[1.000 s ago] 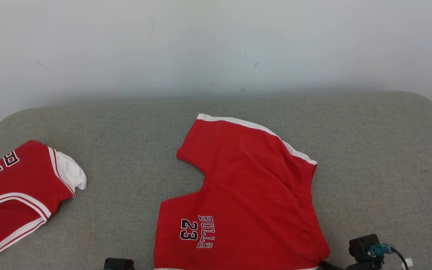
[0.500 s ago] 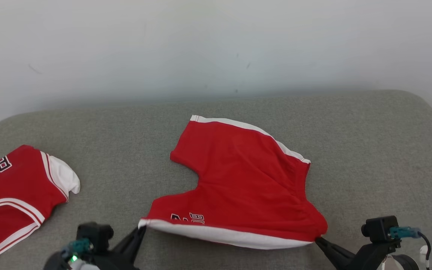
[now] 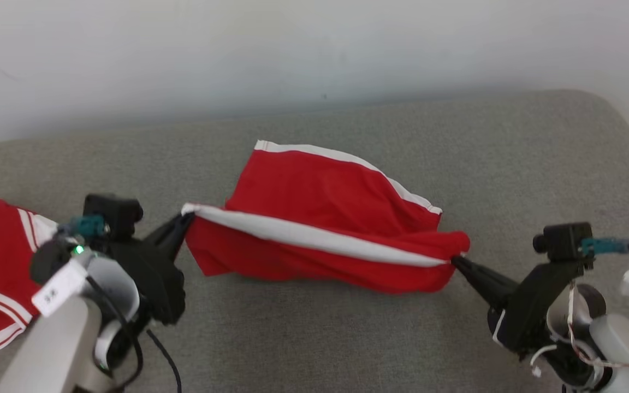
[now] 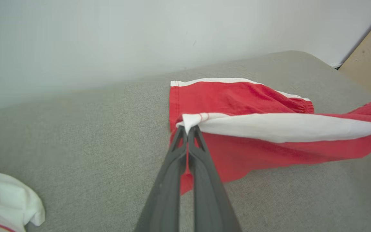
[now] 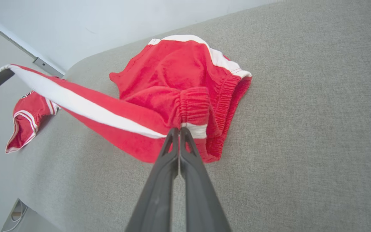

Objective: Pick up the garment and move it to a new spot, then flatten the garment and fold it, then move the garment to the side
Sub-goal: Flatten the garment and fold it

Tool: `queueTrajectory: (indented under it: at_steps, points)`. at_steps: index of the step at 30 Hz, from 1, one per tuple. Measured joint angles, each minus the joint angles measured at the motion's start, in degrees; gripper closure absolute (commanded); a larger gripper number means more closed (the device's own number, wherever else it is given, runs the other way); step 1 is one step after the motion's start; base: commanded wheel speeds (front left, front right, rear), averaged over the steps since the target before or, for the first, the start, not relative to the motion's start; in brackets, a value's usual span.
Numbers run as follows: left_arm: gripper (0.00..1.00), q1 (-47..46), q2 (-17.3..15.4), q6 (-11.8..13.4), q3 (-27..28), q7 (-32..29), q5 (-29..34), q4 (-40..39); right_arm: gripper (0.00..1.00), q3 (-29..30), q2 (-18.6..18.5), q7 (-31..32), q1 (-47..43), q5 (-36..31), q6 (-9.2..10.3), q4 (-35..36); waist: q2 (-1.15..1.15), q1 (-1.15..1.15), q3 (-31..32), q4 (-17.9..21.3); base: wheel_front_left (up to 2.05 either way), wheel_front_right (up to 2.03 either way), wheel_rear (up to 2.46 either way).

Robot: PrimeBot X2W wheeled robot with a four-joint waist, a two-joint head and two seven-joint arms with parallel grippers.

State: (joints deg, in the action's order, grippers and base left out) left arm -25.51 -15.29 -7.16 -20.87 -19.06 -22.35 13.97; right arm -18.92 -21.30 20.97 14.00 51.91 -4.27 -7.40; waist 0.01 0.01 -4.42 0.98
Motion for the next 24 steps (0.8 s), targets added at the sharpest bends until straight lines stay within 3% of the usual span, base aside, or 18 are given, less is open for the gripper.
queueTrajectory:
  at_steps: [14,24]
  points:
    - [1.0,-18.7,-3.2,0.0,-4.9,-5.2,-4.4,9.1,1.0,2.5,5.5,4.0,15.8,5.8,1.0,-8.9,0.0,0.0,-7.0,4.9,0.0,0.0,0.0]
    - [1.0,-29.4,-6.1,-0.1,-11.2,-8.5,-3.4,14.9,1.0,1.7,8.7,5.2,22.1,6.6,1.58,-13.6,0.0,0.01,-11.6,7.8,0.0,0.0,0.0]
